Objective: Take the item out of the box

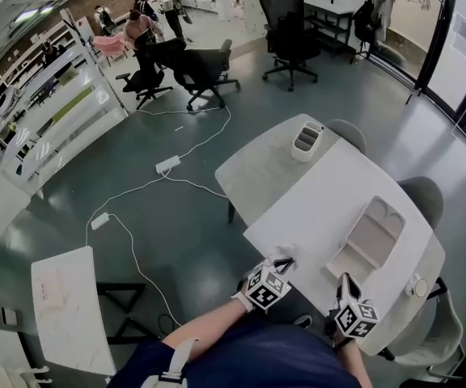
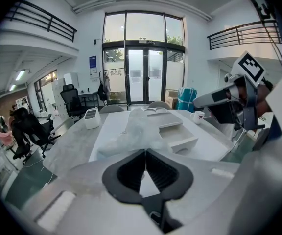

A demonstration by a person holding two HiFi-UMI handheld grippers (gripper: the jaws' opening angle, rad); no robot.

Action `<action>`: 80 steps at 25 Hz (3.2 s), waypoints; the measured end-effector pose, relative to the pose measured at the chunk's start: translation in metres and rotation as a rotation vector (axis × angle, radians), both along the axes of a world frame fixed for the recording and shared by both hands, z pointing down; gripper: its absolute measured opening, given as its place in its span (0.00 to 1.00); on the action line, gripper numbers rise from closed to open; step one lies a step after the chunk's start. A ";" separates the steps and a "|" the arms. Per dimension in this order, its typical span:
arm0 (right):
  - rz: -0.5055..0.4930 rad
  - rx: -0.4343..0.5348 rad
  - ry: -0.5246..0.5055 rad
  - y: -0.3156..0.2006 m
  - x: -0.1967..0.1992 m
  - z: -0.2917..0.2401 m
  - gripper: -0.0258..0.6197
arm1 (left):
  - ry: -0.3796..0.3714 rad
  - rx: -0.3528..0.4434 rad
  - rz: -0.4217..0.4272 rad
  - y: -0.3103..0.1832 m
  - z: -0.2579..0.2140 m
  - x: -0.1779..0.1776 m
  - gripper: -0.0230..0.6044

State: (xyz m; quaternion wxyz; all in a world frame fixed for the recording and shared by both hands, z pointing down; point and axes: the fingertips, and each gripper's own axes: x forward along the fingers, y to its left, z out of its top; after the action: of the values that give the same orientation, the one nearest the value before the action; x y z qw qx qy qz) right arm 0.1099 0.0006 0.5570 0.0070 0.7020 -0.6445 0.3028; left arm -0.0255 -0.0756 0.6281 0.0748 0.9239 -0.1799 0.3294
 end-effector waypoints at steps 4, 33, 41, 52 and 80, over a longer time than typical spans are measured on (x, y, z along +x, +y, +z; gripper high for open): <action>0.011 -0.002 0.006 -0.001 0.002 -0.002 0.04 | -0.014 -0.010 -0.013 -0.011 0.009 -0.006 0.06; 0.124 -0.118 -0.050 -0.008 0.018 0.045 0.04 | -0.153 -0.098 0.121 -0.054 0.082 0.024 0.06; 0.164 -0.174 -0.068 -0.007 0.029 0.061 0.04 | -0.186 -0.133 0.154 -0.069 0.099 0.042 0.06; 0.218 -0.222 -0.072 -0.001 0.041 0.070 0.04 | -0.245 -0.154 0.214 -0.070 0.120 0.059 0.06; 0.252 -0.283 -0.068 0.023 0.053 0.079 0.04 | -0.394 -0.216 0.241 -0.064 0.164 0.075 0.06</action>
State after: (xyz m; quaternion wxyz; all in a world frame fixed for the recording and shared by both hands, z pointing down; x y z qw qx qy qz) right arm 0.1632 0.0232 0.6362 0.0460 0.7587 -0.5021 0.4125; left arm 0.0493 -0.1398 0.7917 0.0968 0.8433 -0.0432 0.5269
